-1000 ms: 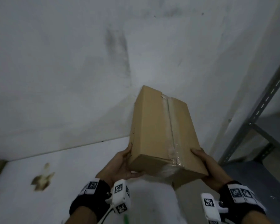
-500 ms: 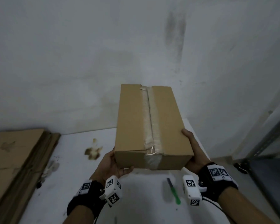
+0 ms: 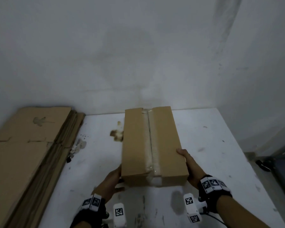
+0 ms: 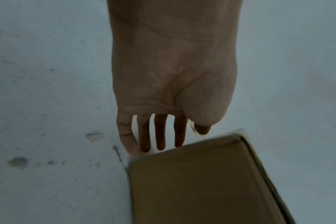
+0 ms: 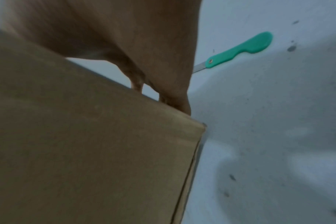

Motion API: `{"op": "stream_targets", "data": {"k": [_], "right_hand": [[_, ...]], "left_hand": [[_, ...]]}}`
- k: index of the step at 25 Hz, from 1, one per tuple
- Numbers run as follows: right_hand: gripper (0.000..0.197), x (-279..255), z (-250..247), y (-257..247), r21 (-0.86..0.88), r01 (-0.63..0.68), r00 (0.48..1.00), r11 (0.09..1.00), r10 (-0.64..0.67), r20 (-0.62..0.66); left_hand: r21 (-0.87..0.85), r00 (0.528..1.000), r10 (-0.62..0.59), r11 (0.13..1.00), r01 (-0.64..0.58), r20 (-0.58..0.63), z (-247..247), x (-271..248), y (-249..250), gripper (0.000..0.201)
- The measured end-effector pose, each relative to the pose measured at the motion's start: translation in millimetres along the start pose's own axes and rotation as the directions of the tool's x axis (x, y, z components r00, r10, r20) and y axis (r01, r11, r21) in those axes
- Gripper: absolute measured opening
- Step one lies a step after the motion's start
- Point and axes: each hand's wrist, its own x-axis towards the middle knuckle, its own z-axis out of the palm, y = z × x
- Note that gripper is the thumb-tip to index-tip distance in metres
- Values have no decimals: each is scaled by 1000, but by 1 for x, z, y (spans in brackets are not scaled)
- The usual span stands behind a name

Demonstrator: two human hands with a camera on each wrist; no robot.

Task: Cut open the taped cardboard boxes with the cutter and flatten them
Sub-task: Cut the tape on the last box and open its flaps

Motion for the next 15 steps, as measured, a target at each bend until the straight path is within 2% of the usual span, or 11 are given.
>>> {"op": "stream_targets", "data": {"k": [2, 4, 7, 9, 10, 12, 13, 14, 15], "right_hand": [[72, 1, -4, -4, -94, 19, 997, 995, -26, -78], [57, -1, -12, -10, -252, 35, 972, 967, -92, -218], [48, -8, -37, -16, -490, 47, 905, 871, -245, -348], [44, -15, -63, -17, -620, -44, 872, 783, -272, -406], [41, -16, -71, -17, -707, -125, 886, 696, -243, -396], [41, -19, -86, -11, -881, -279, 936, 382, -97, -338], [45, -18, -88, -5, -919, -302, 946, 254, -37, -322], [48, -16, -90, 3, -932, -307, 949, 191, -5, -314], [48, -12, -91, 10, -932, -307, 949, 192, -9, -314]], "left_hand": [[-6, 1000, -12, 1000, 12, -3, 2, 1, 1, 50], [4, 999, 21, 1000, -21, -25, 7, 5, 4, 57], [-63, 986, 157, 985, -160, -48, 11, 12, 13, 79], [-60, 973, 224, 972, -227, -65, 18, 18, 20, 86], [-10, 962, 260, 965, -262, -84, 19, 18, 26, 87], [91, 944, 320, 946, -312, -86, 26, 18, 31, 97], [128, 934, 346, 934, -333, -88, 29, 17, 32, 97], [138, 927, 362, 928, -347, -95, 31, 14, 33, 92], [131, 927, 358, 930, -343, -111, 32, 11, 33, 86]]}}
